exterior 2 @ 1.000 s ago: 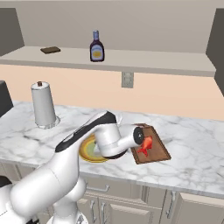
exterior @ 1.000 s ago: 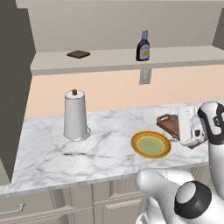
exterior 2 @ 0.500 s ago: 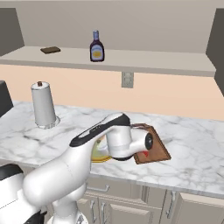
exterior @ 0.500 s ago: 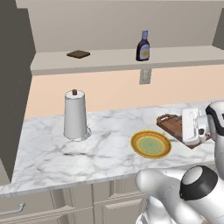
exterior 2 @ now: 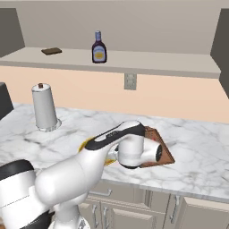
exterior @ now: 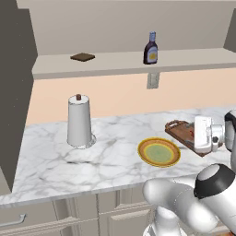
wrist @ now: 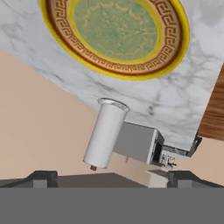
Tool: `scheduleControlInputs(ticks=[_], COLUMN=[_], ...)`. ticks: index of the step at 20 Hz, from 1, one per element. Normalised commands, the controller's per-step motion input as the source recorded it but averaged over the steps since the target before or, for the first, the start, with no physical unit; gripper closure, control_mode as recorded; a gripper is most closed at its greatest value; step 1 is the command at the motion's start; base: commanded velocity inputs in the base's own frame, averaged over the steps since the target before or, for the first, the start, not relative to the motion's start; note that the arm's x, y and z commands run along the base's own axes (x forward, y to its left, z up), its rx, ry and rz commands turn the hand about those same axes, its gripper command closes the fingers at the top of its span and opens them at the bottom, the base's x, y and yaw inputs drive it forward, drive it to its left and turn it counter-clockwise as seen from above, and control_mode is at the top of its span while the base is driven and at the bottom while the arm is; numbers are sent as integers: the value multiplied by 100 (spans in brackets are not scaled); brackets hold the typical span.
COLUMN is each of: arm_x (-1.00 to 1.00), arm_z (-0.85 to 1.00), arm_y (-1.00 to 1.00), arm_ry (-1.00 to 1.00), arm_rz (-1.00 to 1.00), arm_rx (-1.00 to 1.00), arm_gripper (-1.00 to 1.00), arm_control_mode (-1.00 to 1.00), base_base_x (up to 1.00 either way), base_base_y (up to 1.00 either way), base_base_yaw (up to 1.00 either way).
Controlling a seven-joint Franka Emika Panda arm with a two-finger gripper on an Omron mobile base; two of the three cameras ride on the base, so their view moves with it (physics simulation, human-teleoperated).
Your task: Pick the fish from the plate and place it on the cutting board. Then pick the condiment bottle from the cabinet and place it next to the cutting board.
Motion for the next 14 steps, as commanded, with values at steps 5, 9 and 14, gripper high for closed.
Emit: scheduleControlInputs(ticks=[5, 9, 14], arm_x=[-4, -11, -10], arm_z=[0, 11, 29], arm_y=[0, 1, 2], arm_ry=[0, 0, 0], arm_rz=[0, 0, 0], arm_rx=[7, 0, 1], arm_gripper=[-100, -100, -100], arm_control_mode=[-100, -100, -100], base_base_x=[0, 0, 0], base_base_y=[0, 0, 0], base_base_yaw=[0, 0, 0])
